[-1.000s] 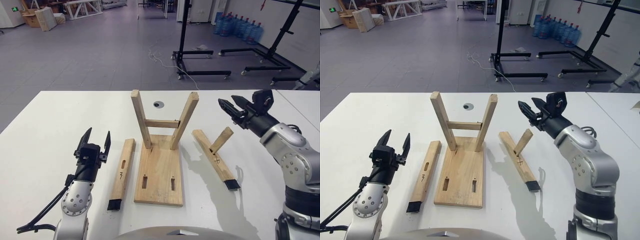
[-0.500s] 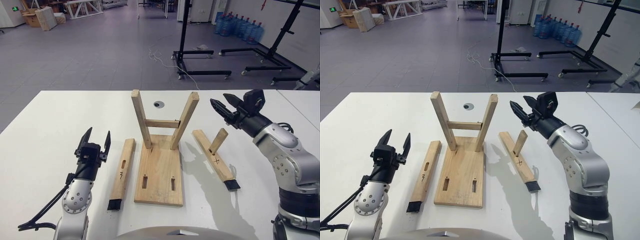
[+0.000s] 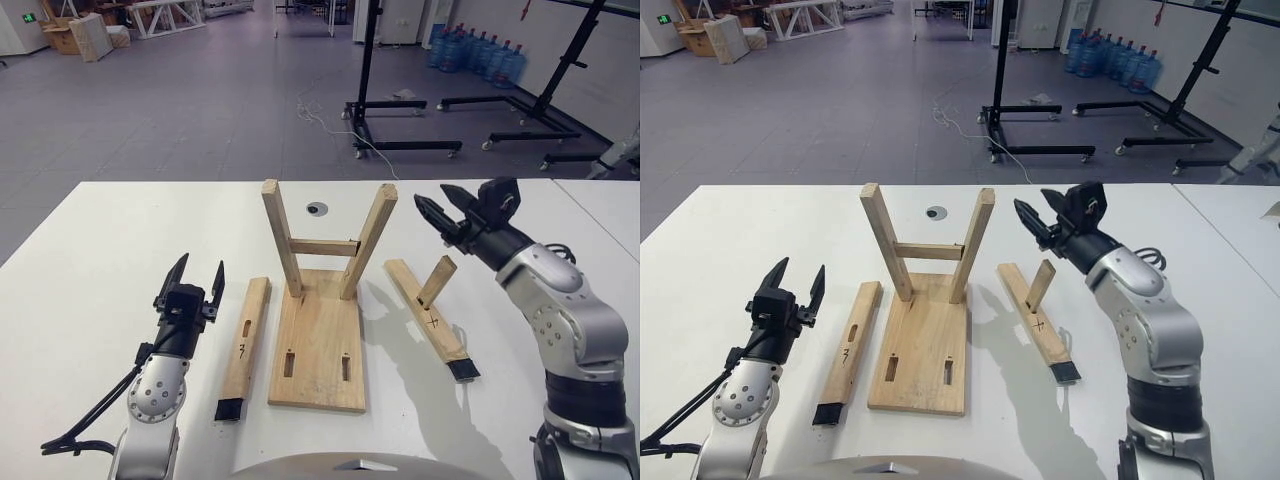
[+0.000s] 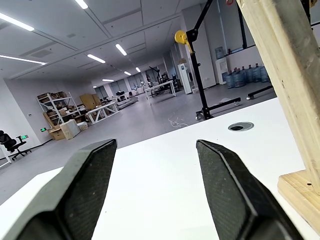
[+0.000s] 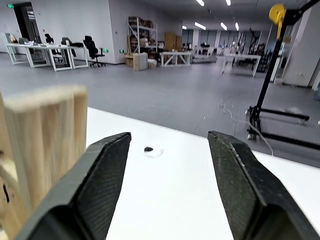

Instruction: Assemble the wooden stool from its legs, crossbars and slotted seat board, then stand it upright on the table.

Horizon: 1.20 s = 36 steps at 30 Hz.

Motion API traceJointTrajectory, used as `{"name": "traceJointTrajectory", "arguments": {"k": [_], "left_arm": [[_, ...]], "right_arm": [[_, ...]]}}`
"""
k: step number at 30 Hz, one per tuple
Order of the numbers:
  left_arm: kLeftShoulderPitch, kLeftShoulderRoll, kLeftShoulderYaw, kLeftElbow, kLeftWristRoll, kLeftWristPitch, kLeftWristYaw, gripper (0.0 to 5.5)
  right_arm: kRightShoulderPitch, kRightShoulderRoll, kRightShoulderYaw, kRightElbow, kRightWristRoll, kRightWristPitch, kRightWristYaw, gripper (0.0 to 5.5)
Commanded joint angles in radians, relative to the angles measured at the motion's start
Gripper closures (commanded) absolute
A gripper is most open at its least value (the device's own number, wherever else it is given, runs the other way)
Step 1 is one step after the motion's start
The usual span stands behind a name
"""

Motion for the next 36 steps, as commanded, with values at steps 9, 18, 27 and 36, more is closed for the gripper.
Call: {"name": "traceJointTrajectory", "arguments": {"k": [9,18,27,36], "left_arm": [[-0.026,0.042,0.011,0.014,-0.011,-0.002,-0.035,2.61],[-0.028,0.044,0.004,0.026,-0.019,-0.001,-0.064,2.61],[-0.011,0.034,0.02,0.031,-0.019,-0.013,-0.05,2.61],[0.042,0.005,0.018,-0.009,-0.007,-0.013,-0.022,2.61]], "right_arm": [[0.07,0.029,0.046,-0.002,-0.039,-0.017,-0.021,2.68],[0.146,0.143,0.128,0.071,-0.08,0.102,-0.13,2.68],[-0.047,0.219,-0.051,-0.041,0.118,0.158,-0.213,2.68],[-0.285,0.11,-0.126,0.07,0.075,0.102,-0.242,2.68]]}}
